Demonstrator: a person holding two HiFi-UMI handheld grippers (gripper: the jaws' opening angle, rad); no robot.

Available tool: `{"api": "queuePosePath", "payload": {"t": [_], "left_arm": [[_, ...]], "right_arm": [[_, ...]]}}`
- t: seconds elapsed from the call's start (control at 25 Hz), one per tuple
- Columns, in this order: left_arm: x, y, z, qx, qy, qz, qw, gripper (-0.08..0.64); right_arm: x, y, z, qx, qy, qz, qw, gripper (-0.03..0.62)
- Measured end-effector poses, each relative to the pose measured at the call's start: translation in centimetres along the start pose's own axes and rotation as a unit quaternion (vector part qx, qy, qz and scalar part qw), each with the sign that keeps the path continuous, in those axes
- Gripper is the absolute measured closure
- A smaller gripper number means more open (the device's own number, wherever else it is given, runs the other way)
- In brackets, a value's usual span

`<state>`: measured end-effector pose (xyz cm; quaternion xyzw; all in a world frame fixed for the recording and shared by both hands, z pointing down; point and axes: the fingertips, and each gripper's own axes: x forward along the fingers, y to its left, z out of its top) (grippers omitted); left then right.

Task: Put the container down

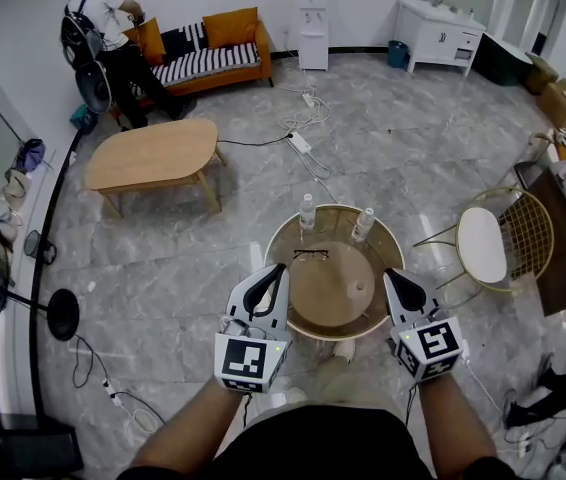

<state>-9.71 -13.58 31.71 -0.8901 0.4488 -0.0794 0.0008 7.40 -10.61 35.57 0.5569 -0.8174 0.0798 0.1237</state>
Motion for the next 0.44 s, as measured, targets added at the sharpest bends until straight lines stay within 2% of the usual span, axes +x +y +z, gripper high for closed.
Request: {"api": "queuePosePath", "payload": {"t": [0.44], "left_arm": [[0.08,-0.42,0.01,0.004,-0.001,-0.006,1.0000,0.545]], "right_arm": [[-0.56,0.07,-0.52,0.009,0.001,-0.011,1.000,0.578]]}}
